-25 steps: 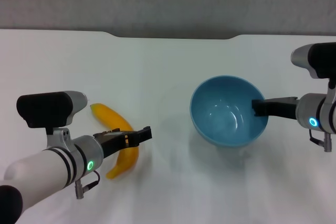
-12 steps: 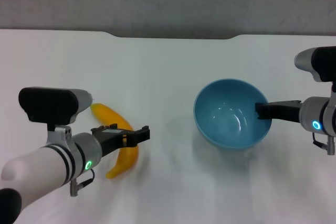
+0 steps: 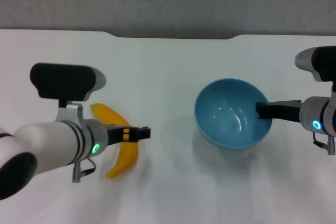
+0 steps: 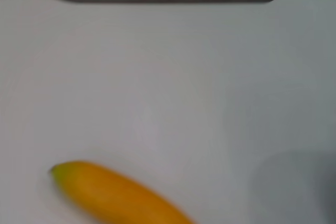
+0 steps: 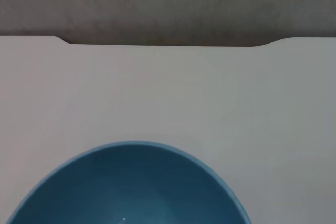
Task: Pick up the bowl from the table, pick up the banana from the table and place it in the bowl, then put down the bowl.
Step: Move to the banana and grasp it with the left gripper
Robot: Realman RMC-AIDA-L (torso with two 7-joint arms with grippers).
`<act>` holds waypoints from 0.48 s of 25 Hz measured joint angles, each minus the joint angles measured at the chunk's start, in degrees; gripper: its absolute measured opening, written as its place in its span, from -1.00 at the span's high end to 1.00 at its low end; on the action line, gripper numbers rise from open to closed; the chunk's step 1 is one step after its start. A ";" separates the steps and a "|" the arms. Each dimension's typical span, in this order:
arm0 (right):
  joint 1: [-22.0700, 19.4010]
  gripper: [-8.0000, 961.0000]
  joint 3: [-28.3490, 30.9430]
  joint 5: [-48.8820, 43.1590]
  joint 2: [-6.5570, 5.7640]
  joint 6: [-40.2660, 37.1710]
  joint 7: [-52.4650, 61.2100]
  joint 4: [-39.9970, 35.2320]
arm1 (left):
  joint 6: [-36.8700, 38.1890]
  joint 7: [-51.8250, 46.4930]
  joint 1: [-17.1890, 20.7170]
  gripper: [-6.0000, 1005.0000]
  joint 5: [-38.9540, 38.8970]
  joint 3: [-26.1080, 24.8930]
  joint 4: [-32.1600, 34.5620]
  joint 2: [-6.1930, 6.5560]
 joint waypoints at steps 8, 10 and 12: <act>0.06 0.92 -0.18 0.01 0.01 0.07 0.00 0.01 | -5.37 -2.20 0.48 -0.71 -0.05 1.51 -5.81 -0.09; 0.06 0.91 -0.20 0.01 0.00 0.07 0.00 0.14 | -5.30 -3.55 -0.39 -0.71 -0.04 1.21 -3.21 -0.09; -0.06 0.91 -0.13 0.01 0.01 0.07 0.00 0.20 | -4.51 -4.99 -1.26 -0.71 0.00 1.01 -0.25 -0.08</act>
